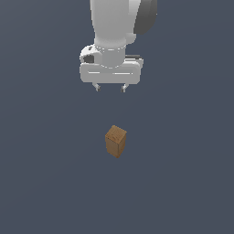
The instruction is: Pick up the object and move it to a goal position.
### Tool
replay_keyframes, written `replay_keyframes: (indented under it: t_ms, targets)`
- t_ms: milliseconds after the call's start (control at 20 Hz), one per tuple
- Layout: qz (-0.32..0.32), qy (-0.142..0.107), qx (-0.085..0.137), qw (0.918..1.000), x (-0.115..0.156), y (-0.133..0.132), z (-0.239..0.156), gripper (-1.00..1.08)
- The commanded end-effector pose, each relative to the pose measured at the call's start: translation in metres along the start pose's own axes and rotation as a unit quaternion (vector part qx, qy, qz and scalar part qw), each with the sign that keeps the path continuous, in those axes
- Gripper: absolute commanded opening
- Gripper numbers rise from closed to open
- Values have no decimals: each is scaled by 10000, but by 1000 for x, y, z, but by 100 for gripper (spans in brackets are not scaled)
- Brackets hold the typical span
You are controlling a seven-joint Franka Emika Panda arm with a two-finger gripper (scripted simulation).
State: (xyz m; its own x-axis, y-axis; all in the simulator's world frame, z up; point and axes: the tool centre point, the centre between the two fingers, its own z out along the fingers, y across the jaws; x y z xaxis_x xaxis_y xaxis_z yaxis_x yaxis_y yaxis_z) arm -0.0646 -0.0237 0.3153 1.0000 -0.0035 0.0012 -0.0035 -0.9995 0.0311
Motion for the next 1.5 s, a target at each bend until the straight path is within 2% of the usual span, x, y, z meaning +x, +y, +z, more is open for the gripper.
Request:
replay_keyframes:
  t_ms: [0, 450, 850, 1200, 1450]
  targets:
    - [0, 0, 0, 10000, 0, 0, 0, 100]
    - [52, 48, 146, 9999, 3, -20, -11, 100]
    - [154, 44, 149, 9998, 8, -20, -7, 100]
    - [582, 27, 163, 9982, 27, -20, 11, 100]
    - [1089, 8, 172, 9939, 49, -21, 34, 100]
